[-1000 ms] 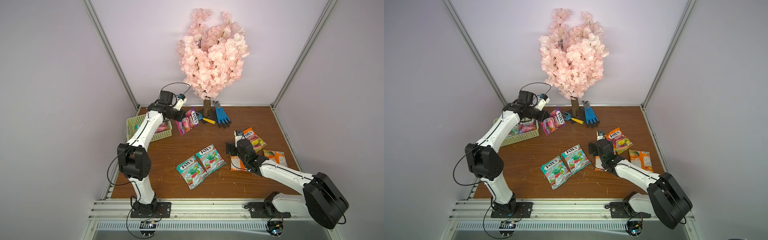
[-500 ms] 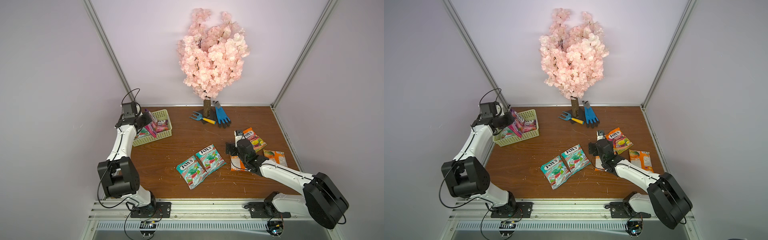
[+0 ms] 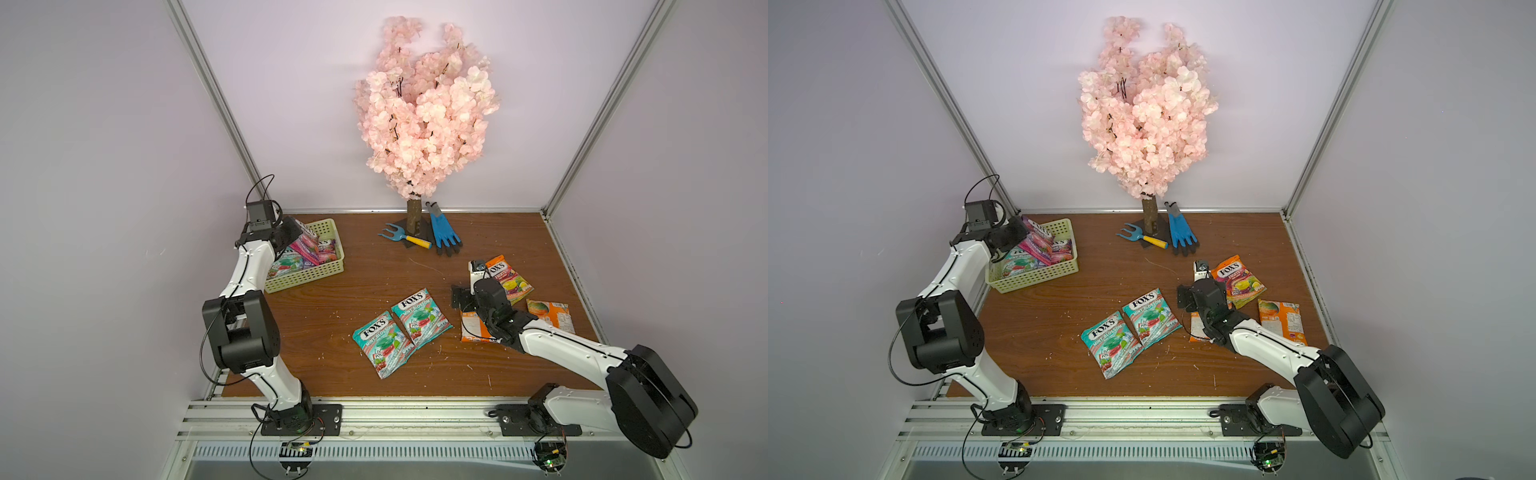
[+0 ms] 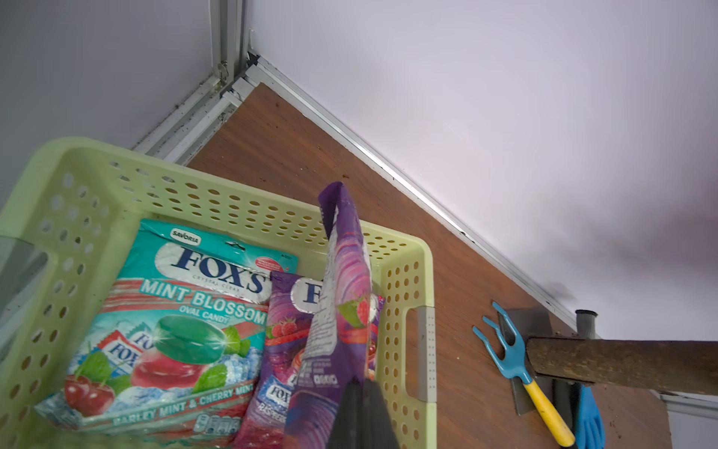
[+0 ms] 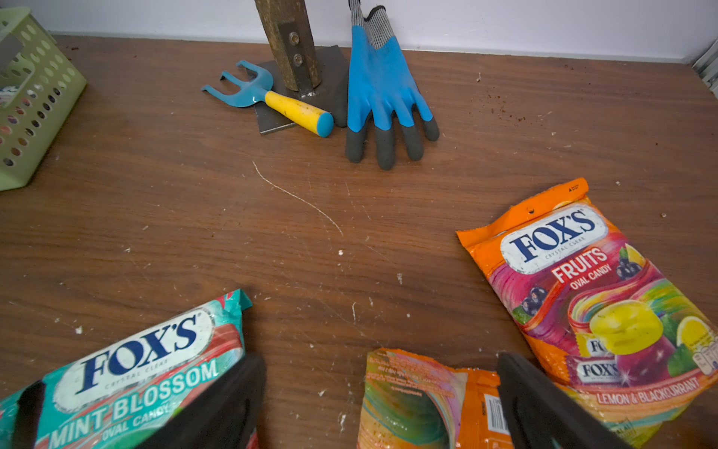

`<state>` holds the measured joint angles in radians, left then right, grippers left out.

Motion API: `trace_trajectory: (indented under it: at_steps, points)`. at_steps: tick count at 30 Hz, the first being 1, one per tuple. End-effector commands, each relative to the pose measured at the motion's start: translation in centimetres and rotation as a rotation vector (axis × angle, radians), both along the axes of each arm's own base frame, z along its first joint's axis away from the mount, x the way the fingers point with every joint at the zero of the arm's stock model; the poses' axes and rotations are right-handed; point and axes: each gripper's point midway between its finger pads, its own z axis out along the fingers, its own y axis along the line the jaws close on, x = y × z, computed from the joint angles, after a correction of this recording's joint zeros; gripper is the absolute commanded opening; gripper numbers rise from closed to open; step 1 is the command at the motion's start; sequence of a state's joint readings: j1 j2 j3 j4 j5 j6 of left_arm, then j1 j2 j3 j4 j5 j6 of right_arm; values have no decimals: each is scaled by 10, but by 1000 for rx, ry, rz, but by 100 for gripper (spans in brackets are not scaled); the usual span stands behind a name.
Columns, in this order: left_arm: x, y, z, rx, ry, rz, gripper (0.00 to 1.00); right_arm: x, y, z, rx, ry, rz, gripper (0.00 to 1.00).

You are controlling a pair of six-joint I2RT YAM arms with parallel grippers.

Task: Put the candies in the basket
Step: Place the candy in the basket.

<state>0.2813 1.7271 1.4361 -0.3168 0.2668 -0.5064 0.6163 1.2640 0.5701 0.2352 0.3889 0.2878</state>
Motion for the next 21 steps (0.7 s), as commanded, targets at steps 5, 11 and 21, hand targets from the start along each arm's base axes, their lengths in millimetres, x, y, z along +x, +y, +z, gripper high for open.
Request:
trace_trajectory:
  at_steps: [5, 11, 21]
  points:
    - [-30, 69, -48, 84, 45, 39, 0, 4, 5, 14, 23, -41, 0, 99]
    - [-40, 83, -97, 83, 103, 44, 0, 5, 5, 11, 16, -33, 0, 99]
    - [-48, 88, -129, 112, 201, 43, 6, 6, 4, 9, 3, -28, -7, 99]
